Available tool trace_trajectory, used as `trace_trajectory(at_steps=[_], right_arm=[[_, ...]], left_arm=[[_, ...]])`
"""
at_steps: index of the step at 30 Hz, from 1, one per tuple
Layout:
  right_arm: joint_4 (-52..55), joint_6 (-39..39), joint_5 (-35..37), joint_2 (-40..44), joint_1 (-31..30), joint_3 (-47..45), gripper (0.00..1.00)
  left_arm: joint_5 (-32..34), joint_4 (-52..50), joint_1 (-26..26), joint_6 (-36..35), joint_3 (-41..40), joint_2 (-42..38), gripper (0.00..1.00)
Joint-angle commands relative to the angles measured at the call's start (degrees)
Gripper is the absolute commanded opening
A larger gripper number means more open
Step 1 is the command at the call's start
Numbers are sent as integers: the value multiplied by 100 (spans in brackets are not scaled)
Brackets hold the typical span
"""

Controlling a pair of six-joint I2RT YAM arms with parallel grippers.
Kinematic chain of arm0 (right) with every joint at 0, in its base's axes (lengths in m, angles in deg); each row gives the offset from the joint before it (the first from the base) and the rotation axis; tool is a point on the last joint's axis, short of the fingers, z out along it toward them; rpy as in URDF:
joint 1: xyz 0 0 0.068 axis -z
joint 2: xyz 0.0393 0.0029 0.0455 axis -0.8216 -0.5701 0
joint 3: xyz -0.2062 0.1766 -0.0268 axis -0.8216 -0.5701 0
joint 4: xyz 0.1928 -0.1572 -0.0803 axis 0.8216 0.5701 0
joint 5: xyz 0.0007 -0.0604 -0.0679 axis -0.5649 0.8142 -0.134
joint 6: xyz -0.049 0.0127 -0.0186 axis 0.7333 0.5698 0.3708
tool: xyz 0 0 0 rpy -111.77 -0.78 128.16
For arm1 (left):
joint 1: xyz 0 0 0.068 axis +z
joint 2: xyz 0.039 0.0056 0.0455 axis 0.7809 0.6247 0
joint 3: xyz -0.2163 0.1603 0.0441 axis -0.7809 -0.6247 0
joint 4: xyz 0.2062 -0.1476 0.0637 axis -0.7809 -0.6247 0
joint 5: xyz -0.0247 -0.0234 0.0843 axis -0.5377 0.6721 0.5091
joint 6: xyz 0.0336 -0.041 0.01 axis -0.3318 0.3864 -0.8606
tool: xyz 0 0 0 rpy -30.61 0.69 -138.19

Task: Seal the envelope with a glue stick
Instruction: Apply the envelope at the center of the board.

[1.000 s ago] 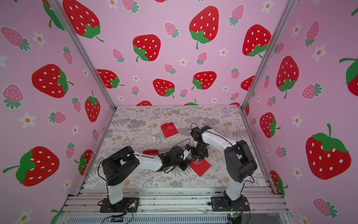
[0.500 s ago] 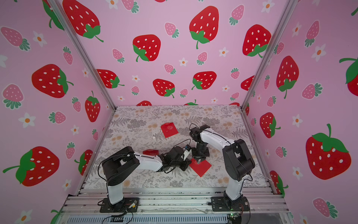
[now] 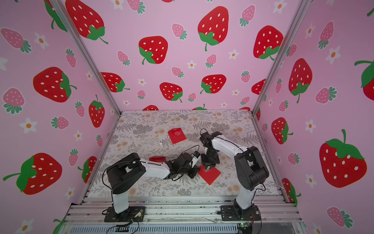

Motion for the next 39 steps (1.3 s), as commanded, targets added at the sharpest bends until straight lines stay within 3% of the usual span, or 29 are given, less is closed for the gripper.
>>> trace_trajectory(at_steps=[1, 6, 8, 13, 15, 20, 25, 28, 33, 37, 39], right_arm=[[-217, 0, -256, 20, 88, -128, 0], [-484, 20, -643, -26, 142, -211, 0], [-350, -1, -191, -29, 143, -196, 0], [309, -114, 1692, 7, 143, -84, 0], [376, -118, 1828, -7, 142, -82, 0], [115, -65, 1034, -127, 72, -95, 0], [-538, 8, -685, -55, 57, -273, 0], [-653, -2, -1026, -23, 62, -298, 0], [-396, 26, -392, 8, 122, -257, 0], [171, -78, 1442, 28, 117, -107, 0], [287, -81, 1852, -20, 117, -88, 0]], left_arm=[[-2, -484, -17, -91, 95, 228, 0], [1, -486, -17, -91, 105, 236, 0], [-2, -486, -17, -93, 103, 237, 0], [7, -486, -16, -101, 91, 220, 0], [6, -486, -15, -93, 100, 228, 0], [6, -512, -12, -105, 148, 263, 0], [-9, -521, -17, -100, 156, 287, 0], [-13, -539, -17, -104, 184, 296, 0], [-22, -538, -17, -105, 193, 299, 0], [-14, -536, -17, -104, 179, 299, 0], [-16, -544, -15, -103, 188, 300, 0]])
